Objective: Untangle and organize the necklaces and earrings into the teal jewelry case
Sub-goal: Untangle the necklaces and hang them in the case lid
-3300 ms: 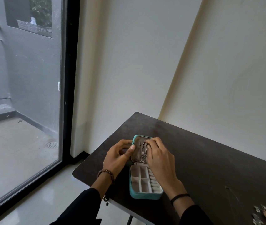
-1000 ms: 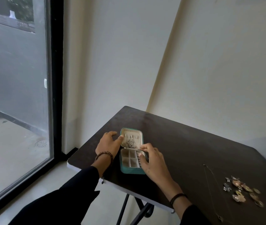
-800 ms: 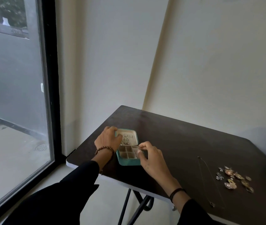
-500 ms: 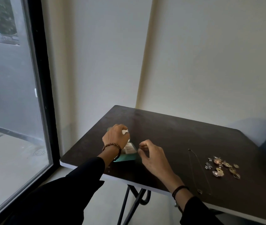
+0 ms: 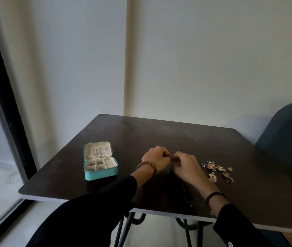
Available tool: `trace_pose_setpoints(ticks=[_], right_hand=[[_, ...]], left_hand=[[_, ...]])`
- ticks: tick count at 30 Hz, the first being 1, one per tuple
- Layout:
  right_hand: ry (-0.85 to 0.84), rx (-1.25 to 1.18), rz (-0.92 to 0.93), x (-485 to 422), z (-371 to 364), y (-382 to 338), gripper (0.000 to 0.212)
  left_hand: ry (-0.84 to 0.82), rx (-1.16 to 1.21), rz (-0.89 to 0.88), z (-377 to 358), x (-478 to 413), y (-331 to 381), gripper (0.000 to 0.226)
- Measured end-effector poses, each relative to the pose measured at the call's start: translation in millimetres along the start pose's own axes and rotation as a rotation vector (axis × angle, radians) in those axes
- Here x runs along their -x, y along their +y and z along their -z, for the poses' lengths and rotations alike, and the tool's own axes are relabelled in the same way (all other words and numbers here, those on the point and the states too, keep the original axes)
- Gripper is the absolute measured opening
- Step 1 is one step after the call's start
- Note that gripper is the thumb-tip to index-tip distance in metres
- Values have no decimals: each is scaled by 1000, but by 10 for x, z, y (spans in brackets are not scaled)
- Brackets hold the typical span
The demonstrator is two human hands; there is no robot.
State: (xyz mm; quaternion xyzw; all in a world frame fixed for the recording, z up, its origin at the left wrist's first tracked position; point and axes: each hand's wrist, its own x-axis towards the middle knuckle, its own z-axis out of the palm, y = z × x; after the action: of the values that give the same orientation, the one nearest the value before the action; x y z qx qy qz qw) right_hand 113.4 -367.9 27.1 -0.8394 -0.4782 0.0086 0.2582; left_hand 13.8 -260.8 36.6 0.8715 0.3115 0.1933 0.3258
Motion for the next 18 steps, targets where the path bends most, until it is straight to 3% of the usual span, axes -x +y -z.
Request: trace_pose_setpoints(ticks=[5,12,18], right_hand=[[14,43,-77,-198,139,389,16],[-102,112,-129,-503,163,619,30],[-22,135,-169,-606,123,601,14]], left_hand=[[-127,156,90,-463,-302,14,38],[-21,9,109,-767,-626,-1,47],[119,-37,55,-887,-723,-55,26]])
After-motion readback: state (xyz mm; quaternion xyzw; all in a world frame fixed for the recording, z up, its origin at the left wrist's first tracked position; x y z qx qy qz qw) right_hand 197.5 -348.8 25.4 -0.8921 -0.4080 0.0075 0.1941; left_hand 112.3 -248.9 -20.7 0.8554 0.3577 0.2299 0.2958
